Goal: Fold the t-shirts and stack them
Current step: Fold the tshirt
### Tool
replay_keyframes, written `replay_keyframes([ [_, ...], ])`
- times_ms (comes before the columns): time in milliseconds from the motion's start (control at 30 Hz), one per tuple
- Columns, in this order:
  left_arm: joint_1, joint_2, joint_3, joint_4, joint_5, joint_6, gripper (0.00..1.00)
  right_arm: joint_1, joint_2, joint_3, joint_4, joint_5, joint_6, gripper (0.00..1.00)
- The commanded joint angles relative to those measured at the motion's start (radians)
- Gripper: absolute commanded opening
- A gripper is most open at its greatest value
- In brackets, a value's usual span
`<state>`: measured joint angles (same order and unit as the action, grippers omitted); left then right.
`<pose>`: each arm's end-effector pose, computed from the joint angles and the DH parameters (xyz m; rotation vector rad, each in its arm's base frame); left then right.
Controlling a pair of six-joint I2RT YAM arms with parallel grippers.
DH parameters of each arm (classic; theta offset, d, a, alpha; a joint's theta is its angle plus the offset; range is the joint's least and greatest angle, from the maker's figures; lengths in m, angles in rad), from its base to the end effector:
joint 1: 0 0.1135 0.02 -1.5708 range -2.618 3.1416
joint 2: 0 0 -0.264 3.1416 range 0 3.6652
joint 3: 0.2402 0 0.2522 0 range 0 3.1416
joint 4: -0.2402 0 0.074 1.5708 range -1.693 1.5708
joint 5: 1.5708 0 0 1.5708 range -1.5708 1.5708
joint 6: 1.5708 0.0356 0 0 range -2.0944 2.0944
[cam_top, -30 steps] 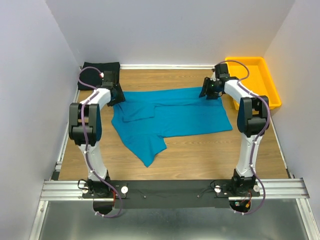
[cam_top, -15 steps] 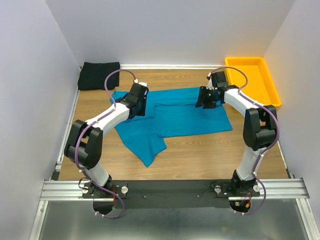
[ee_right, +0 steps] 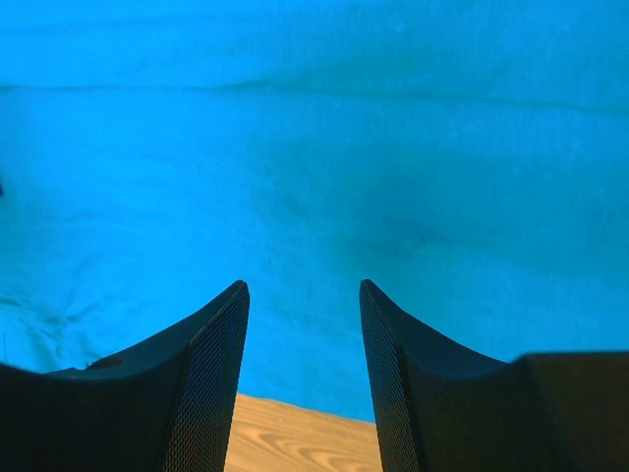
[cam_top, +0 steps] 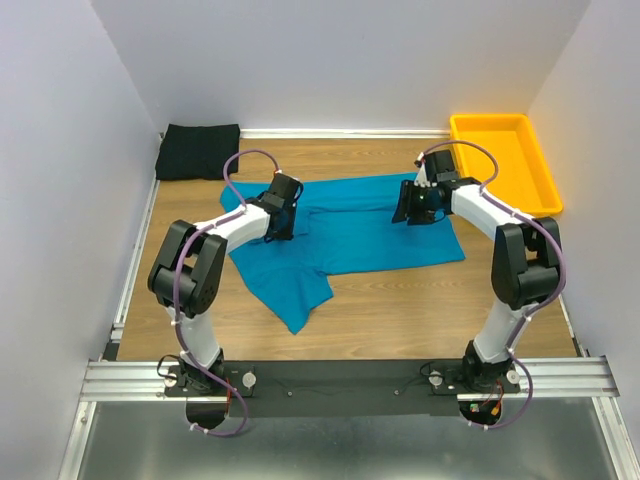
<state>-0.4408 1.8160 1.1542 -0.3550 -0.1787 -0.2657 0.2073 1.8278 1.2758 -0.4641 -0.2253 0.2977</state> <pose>0.3387 -0.1528 0.1737 0.1590 2.5579 -0.0366 0.3745 0.0869 0.1991 0.0341 2.6216 0.4734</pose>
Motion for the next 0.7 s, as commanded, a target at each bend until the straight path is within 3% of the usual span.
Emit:
replay_keyframes([
  [0,-0.004,0.020,0.042,0.010,-0.011,-0.064,0.39,-0.002,-0.047,-0.030,0.012,-0.005,0.000,0.56],
  [433,0.005,0.035,0.019,0.001,-0.065,-0.142,0.36,-0.002,-0.058,-0.050,0.015,-0.003,0.001,0.56],
  [600,0.005,0.055,0.022,0.005,-0.059,-0.139,0.30,-0.002,-0.055,-0.053,0.019,-0.006,0.004,0.56],
  [667,0.005,0.055,0.021,0.004,-0.054,-0.139,0.24,-0.002,-0.056,-0.055,0.018,-0.005,0.004,0.56],
])
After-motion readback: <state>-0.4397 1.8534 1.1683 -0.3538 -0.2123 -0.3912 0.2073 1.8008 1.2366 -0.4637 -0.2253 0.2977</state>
